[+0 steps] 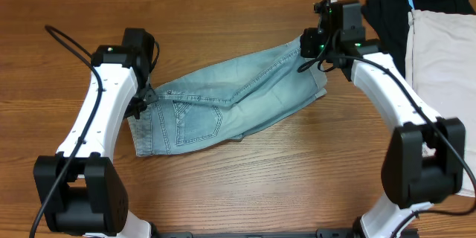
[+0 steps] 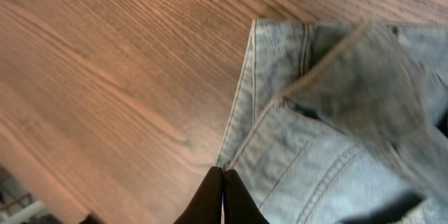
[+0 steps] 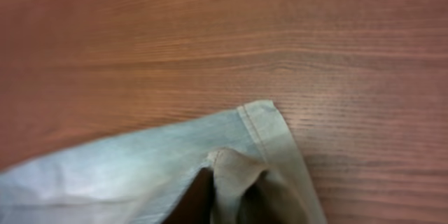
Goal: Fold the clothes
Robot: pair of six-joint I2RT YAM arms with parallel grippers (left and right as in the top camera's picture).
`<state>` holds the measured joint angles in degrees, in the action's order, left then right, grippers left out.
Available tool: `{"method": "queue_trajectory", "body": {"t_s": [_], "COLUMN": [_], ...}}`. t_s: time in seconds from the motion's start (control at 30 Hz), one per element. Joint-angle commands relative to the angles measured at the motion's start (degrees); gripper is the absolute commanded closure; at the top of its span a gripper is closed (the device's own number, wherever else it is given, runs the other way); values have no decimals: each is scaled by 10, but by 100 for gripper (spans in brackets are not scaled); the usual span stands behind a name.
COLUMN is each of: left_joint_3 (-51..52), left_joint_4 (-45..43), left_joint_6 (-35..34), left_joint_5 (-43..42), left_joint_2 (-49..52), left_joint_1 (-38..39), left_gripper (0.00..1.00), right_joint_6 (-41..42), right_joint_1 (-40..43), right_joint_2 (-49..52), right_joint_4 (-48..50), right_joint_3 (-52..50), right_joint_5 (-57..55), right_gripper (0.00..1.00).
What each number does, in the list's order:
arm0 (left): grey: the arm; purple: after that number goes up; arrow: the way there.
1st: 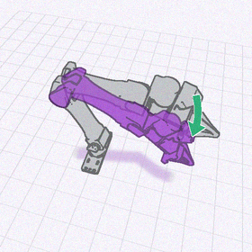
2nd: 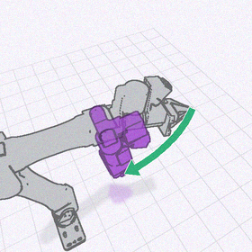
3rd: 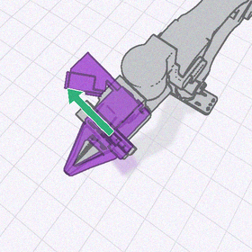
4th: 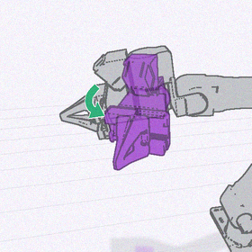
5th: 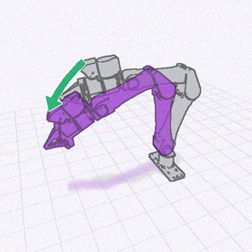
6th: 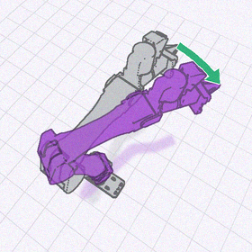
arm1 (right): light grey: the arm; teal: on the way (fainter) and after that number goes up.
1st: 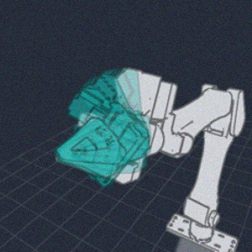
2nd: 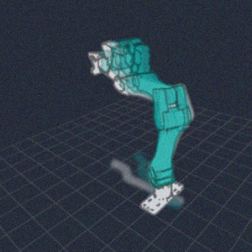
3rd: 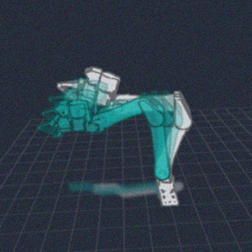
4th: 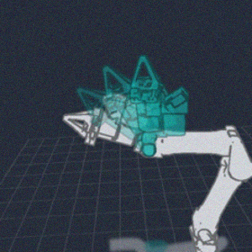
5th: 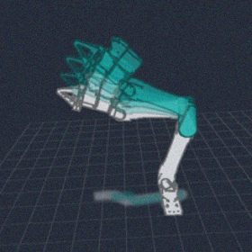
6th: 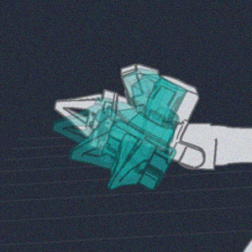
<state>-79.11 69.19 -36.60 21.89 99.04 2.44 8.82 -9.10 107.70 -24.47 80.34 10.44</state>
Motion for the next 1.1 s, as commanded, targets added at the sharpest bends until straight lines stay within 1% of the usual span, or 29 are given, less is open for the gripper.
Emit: {"method": "queue_trajectory", "body": {"t_s": [0.0, 0.07, 0.1, 0.17, 0.2, 0.27, 0.3, 0.33, 0.37, 0.4, 0.43, 0.47, 0.5, 0.53, 0.57, 0.63, 0.67, 0.73, 0.77, 0.8, 0.9, 0.93, 0.97, 1.0, 1.03, 1.07], "left_joint_3": [25, 24, 23, 17, 10, -6, -17, -21, -25, -25, -25, -25, -24, -24, -24, -24, -24, -24, -24, -24, -25, -26, -30, -36, -40, -43], "left_joint_4": [-42, -56, -66, -82, -82, -81, -84, -87, -94, -97, -98, -97, -97, -97, -97, -99, -100, -100, -99, -94, -75, -65, -49, -34, -25, -16], "left_joint_6": [-16, 11, 45, 134, 163, 208, 233, 249, 275, 294, 311, 314, 315, 321, 324, 323, 323, 323, 323, 304, 256, 239, 212, 188, 176, 168], "left_joint_5": [-9, -38, -58, -114, -135, -167, -182, -191, -209, -224, -235, -234, -234, -233, -233, -230, -230, -230, -226, -209, -165, -161, -162, -167, -175, -191], "left_joint_2": [2, 2, 2, 2, 2, 2, 2, 2, 2, 2, 3, 7, 12, 21, 29, 55, 69, 84, 92, 93, 92, 92, 92, 92, 92, 92], "left_joint_1": [-15, -17, -17, -17, -17, -17, -17, -17, -17, -17, -17, -17, -17, -17, -17, -17, -18, -17, -18, -18, -24, -29, -38, -47, -53, -61], "left_gripper": [96, 96, 96, 96, 96, 90, 84, 74, 56, 48, 48, 55, 60, 67, 71, 84, 95, 96, 96, 96, 96, 96, 96, 96, 96, 96], "right_joint_6": [-3, -3, 3, 4, 4, 4, 4, 4, 3, 3, 3, 1, 1, 0, -4, -38, -60, -85, -96, -99, -123, -126, -139, -147, -151, -151], "right_joint_1": [-3, 0, 2, 3, 3, 3, 3, 2, 0, -3, -7, -14, -18, -23, -28, -51, -67, -95, -123, -137, -177, -190, -207, -217, -223, -228], "right_joint_2": [36, 38, 33, 14, 2, -25, -43, -52, -70, -81, -89, -93, -93, -93, -93, -93, -93, -93, -93, -93, -93, -92, -86, -79, -74, -64], "right_joint_4": [18, 9, 3, -17, -28, -49, -65, -74, -90, -105, -119, -141, -156, -173, -184, -213, -226, -241, -243, -243, -243, -243, -243, -243, -243, -241], "right_joint_3": [4, 4, 4, 4, 4, 4, 4, 4, 4, 4, 4, 4, 4, 4, 4, 4, 4, 4, 4, 4, 4, 4, 4, 4, 4, 4], "right_joint_5": [-3, -5, -3, 9, 14, 27, 34, 39, 55, 66, 68, 68, 68, 68, 69, 77, 76, 70, 68, 66, 58, 48, 33, 19, 10, -3], "right_gripper": [0, 0, 0, 0, 0, 0, 0, 0, 0, 0, 0, 0, 0, 0, 2, 11, 15, 19, 26, 32, 45, 50, 59, 65, 67, 72]}}
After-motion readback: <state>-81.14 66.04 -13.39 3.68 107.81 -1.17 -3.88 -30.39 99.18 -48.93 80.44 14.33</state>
